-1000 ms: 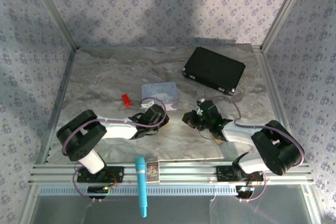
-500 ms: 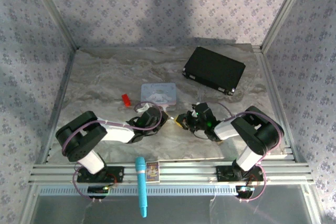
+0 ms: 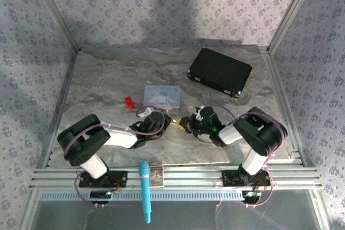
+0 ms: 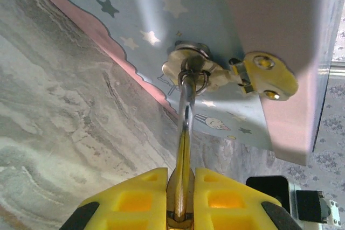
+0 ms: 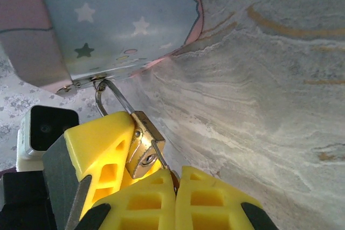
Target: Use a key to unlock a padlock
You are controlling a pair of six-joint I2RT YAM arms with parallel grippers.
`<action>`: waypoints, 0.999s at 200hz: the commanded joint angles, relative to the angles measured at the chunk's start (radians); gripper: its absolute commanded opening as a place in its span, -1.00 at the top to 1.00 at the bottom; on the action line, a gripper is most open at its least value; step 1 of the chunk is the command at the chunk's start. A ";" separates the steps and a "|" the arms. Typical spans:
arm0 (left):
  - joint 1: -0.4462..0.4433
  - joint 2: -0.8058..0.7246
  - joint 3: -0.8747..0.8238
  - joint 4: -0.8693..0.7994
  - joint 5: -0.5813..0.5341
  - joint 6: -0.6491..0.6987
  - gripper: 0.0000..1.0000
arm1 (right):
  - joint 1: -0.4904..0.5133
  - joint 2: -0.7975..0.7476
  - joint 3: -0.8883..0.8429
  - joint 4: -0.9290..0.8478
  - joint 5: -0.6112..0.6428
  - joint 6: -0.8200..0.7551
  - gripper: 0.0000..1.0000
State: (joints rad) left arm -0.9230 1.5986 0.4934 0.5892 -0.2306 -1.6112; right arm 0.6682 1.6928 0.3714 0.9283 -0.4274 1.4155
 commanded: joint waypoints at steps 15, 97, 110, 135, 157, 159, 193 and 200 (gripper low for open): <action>0.002 0.001 0.002 -0.040 -0.030 -0.027 0.87 | 0.016 0.025 -0.006 0.046 -0.006 0.023 1.00; 0.002 0.038 0.032 -0.040 -0.041 -0.018 0.86 | 0.021 0.025 -0.025 0.064 0.006 0.046 1.00; 0.002 0.046 0.038 -0.036 -0.037 -0.018 0.86 | 0.023 0.031 -0.022 0.071 -0.001 0.048 1.00; 0.004 0.060 0.044 -0.035 -0.036 -0.020 0.87 | 0.028 0.034 -0.029 0.094 0.007 0.069 1.00; 0.010 0.067 0.039 -0.030 -0.036 -0.024 0.87 | 0.026 0.015 -0.041 0.088 0.018 0.070 1.00; 0.011 0.067 0.038 -0.029 -0.035 -0.025 0.87 | 0.026 0.013 -0.042 0.084 0.019 0.070 1.00; 0.009 0.069 0.036 0.007 -0.013 -0.031 0.89 | 0.002 0.033 -0.037 0.107 0.005 0.061 1.00; 0.006 0.066 0.034 0.004 -0.017 -0.033 0.90 | -0.001 0.037 -0.041 0.119 0.007 0.063 1.00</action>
State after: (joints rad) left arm -0.9218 1.6444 0.5278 0.6010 -0.2543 -1.6146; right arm 0.6823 1.7172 0.3428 1.0027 -0.4240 1.4708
